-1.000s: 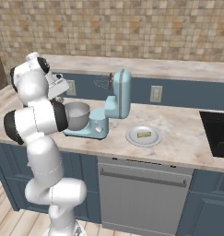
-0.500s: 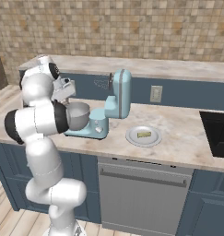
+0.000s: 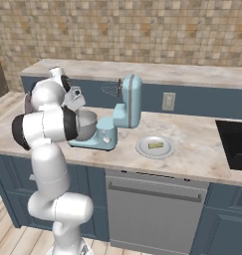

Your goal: Add butter and sugar cubes to the stand mixer bowl and then turn on the stand mixer to begin making frosting.

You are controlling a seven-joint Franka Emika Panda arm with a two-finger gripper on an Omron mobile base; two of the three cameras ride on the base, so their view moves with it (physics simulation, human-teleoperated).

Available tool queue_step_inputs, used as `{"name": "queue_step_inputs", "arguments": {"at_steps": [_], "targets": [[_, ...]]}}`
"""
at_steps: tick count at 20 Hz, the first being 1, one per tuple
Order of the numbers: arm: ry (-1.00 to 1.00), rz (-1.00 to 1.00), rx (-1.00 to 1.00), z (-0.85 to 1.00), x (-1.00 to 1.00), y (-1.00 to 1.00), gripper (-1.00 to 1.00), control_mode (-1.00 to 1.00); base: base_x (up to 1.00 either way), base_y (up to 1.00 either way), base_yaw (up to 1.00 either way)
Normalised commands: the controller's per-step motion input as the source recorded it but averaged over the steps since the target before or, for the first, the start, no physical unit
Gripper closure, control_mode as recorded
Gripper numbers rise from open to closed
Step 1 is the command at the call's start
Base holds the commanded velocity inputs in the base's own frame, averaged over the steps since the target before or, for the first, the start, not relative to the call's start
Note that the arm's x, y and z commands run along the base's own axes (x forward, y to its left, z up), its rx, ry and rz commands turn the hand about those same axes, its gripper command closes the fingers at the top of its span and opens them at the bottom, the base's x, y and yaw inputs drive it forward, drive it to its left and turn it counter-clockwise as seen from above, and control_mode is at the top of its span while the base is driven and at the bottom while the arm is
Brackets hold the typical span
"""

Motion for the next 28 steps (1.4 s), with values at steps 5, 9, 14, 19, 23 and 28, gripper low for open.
{"name": "queue_step_inputs", "arguments": {"at_steps": [5,9,14,19,23,28], "targets": [[0.00,0.00,0.02,-0.23,0.45,0.00,1.00,-1.00,0.00,0.00,0.00],[0.00,0.00,0.00,-0.23,0.26,0.00,1.00,-1.00,0.00,0.00,0.00],[0.00,0.00,0.00,-0.30,0.27,0.00,1.00,-1.00,0.00,0.00,0.00],[0.00,0.00,0.01,-0.33,0.24,0.00,1.00,-1.00,0.00,0.00,0.00],[0.00,0.00,0.01,-0.31,0.18,0.00,1.00,-1.00,0.00,0.00,0.00],[0.00,0.00,0.00,-0.34,0.12,0.00,-1.00,-1.00,0.00,0.00,0.00]]}}
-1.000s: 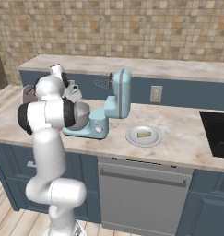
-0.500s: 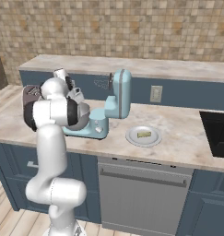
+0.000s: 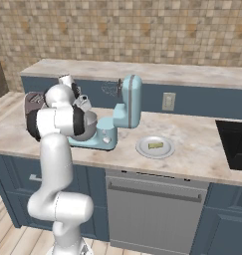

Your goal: Add butter and sugar cubes to the stand mixer bowl and then turn on the stand mixer to begin making frosting.

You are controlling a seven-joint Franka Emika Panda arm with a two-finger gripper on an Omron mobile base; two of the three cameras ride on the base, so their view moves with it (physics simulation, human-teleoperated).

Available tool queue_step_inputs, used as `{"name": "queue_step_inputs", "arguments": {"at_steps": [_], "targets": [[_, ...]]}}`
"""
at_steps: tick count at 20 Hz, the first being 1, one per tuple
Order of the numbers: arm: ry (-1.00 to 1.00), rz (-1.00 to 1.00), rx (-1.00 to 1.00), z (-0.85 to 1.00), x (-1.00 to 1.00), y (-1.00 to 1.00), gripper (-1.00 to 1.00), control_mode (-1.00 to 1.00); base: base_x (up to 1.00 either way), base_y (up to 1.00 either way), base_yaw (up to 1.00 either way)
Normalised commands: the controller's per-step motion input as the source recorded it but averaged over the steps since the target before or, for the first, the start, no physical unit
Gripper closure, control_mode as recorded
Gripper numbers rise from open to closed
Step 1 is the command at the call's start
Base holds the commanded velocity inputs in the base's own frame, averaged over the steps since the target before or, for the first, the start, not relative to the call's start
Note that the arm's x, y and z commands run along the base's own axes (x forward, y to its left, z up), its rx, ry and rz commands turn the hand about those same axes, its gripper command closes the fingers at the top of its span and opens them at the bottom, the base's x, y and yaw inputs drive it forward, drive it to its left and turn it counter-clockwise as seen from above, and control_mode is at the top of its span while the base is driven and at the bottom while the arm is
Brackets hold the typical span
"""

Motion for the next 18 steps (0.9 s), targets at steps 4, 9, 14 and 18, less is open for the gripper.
{"name": "queue_step_inputs", "arguments": {"at_steps": [4,9,14,18], "targets": [[0.00,0.00,0.00,-0.15,0.02,0.00,-1.00,-1.00,0.00,0.00,0.00],[-0.10,0.00,0.01,0.11,-0.21,0.00,-1.00,-1.00,0.00,0.00,0.00],[-0.14,0.00,0.04,0.62,-0.38,0.01,-1.00,-1.00,0.00,0.00,0.00],[-0.20,0.03,0.03,1.00,-0.74,0.22,-1.00,-1.00,0.00,0.00,0.00]]}}
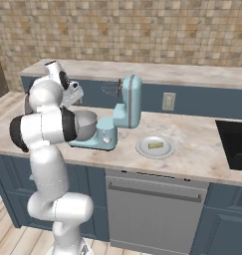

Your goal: Add butter and sugar cubes to the stand mixer bowl and then turn on the stand mixer to begin making frosting.

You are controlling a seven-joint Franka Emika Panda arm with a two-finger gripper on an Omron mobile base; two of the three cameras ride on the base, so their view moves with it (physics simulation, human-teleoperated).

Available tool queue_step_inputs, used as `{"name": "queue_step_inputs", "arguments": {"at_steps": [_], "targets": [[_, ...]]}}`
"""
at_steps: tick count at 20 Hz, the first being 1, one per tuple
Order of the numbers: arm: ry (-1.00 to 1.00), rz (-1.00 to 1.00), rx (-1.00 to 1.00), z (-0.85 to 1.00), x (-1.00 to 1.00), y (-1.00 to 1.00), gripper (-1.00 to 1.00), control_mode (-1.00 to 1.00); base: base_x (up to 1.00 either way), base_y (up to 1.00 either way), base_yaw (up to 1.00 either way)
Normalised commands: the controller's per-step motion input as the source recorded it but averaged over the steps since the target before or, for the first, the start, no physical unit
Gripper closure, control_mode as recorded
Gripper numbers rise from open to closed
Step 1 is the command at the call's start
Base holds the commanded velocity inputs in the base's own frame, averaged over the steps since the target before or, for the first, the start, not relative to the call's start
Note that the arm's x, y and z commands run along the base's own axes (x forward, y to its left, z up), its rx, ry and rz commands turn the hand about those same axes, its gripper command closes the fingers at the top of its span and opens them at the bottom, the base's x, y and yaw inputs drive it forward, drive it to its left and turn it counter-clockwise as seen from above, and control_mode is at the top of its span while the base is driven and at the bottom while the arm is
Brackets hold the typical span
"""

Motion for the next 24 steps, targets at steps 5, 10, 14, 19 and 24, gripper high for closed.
{"name": "queue_step_inputs", "arguments": {"at_steps": [5,10,14,19,24], "targets": [[-0.18,0.08,0.00,0.77,-0.99,0.18,-1.00,-1.00,0.00,0.00,0.00],[-0.17,0.16,0.00,0.32,-1.00,0.13,-1.00,-1.00,0.00,0.00,0.00],[-0.12,0.19,-0.05,0.05,-1.00,0.16,-1.00,-1.00,0.00,0.00,0.00],[-0.06,0.19,-0.08,0.00,-0.98,0.11,-1.00,-1.00,0.00,0.00,0.00],[-0.03,0.16,-0.09,-0.05,-0.54,0.24,-1.00,-1.00,0.00,0.00,0.00]]}}
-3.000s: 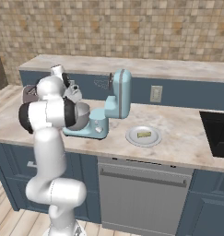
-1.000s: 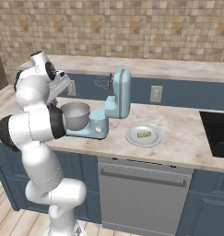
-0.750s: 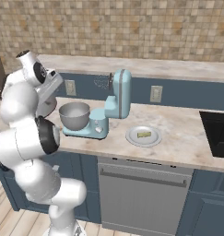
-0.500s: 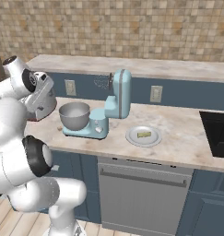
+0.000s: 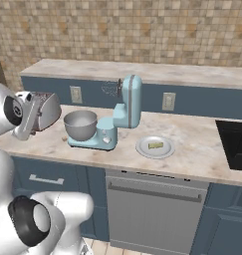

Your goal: Add butter and sugar cubes to the stand mixer bowl and then turn on the stand mixer to begin making frosting.

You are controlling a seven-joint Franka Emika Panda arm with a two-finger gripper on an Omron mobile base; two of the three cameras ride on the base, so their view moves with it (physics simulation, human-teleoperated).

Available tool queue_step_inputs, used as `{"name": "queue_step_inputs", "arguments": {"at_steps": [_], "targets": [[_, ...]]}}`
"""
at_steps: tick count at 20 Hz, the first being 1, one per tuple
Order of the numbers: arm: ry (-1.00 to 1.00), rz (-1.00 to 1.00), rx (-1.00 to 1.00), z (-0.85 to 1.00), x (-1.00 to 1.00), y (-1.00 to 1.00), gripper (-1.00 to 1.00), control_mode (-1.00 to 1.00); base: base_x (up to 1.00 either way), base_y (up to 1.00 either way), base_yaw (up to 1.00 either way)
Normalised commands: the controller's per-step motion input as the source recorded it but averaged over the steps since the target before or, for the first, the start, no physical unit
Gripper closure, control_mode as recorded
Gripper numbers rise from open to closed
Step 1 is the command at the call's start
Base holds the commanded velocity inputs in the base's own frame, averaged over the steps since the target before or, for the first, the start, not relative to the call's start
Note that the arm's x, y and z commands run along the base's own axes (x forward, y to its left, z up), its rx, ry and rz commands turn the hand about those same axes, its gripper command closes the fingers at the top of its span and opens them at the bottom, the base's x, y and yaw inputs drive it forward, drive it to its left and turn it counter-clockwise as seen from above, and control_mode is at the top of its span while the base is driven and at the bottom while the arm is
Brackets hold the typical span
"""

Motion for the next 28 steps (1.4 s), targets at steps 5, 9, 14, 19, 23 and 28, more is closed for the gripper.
{"name": "queue_step_inputs", "arguments": {"at_steps": [5,9,14,19,23,28], "targets": [[0.00,0.05,-0.11,-0.07,-0.08,0.37,-1.00,-1.00,0.00,0.00,0.00],[0.00,0.00,-0.14,-0.17,0.04,0.48,-1.00,-1.00,0.00,0.00,0.00],[0.00,0.00,-0.18,-0.23,0.19,0.45,-1.00,-1.00,0.00,0.00,0.00],[0.01,0.00,-0.15,-0.19,0.25,0.13,-1.00,-1.00,0.00,0.00,0.00],[0.03,-0.01,-0.11,-0.15,0.22,0.00,-1.00,-1.00,0.00,0.00,0.00],[0.07,0.00,-0.06,-0.17,0.22,-0.11,-1.00,-1.00,0.00,0.00,0.00]]}}
